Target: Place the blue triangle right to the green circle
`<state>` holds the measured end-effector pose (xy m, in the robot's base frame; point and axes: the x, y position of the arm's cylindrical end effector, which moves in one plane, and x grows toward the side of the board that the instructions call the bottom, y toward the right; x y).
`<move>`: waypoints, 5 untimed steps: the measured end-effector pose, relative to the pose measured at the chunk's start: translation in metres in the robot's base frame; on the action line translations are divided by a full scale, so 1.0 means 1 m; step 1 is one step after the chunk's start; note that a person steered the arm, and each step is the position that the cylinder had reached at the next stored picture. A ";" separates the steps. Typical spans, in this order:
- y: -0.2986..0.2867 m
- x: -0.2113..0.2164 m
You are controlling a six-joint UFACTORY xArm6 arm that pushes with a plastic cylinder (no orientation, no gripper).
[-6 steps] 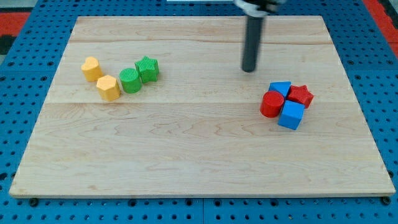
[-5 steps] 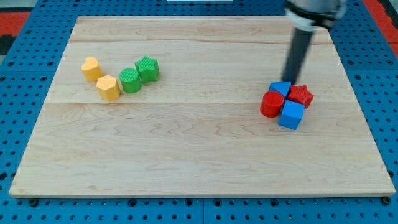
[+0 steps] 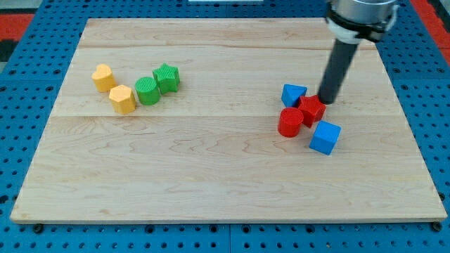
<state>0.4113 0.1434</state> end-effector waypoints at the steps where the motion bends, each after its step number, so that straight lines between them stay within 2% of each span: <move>1: -0.072 -0.004; 2: -0.121 -0.020; 4: -0.097 -0.050; 5: -0.123 -0.064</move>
